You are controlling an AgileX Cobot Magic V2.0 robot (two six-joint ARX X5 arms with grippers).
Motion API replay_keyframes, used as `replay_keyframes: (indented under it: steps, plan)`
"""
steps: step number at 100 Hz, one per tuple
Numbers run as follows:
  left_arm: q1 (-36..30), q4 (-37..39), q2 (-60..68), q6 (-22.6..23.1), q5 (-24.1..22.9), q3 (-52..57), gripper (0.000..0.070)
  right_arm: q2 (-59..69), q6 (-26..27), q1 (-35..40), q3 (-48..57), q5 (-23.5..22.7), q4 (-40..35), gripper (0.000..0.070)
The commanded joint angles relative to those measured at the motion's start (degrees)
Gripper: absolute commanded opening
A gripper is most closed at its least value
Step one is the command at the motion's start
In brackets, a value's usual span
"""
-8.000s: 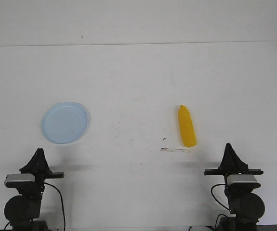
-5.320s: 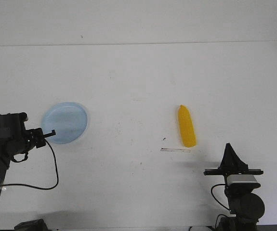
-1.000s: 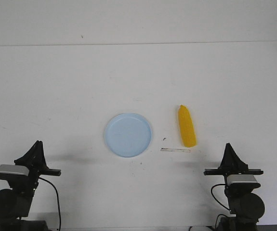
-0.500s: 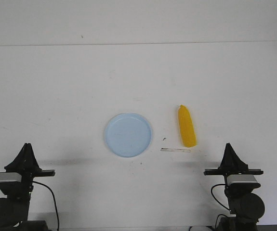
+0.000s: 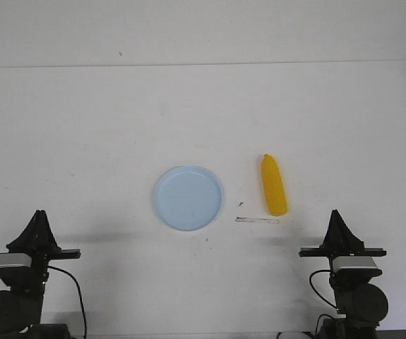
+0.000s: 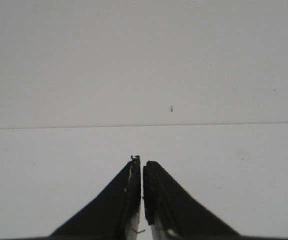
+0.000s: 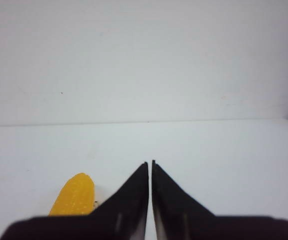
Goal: Place corn on plate with both arms
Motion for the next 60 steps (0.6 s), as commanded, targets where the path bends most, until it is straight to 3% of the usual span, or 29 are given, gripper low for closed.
replay_keyframes:
  steps: [1, 12, 23, 34, 51, 60]
  plan:
    - [0.09, 0.72, -0.11, -0.28, -0.33, 0.31, 0.0001, 0.00, -0.66, -0.07, -0.07, 0.68, 2.19, 0.0010]
    - [0.09, 0.74, -0.11, -0.28, -0.33, 0.31, 0.0002, 0.09, 0.07, 0.13, 1.42, 0.50, 3.15, 0.0010]
    - [0.09, 0.70, -0.11, -0.28, -0.33, 0.31, 0.0001, 2.62, 0.09, 0.48, 5.38, 0.35, -1.62, 0.0010]
    - [0.09, 0.70, -0.11, -0.28, -0.33, 0.31, 0.0001, 7.04, 0.07, 1.14, 9.97, -2.58, -6.10, 0.0010]
    - [0.09, 0.70, -0.11, -0.28, -0.33, 0.31, 0.0001, 17.73, 0.11, 2.10, 19.32, -3.19, -17.22, 0.0010]
    - [0.09, 0.70, -0.11, -0.28, -0.33, 0.31, 0.0001, 24.30, 0.63, 2.62, 24.02, -6.19, -19.87, 0.0010]
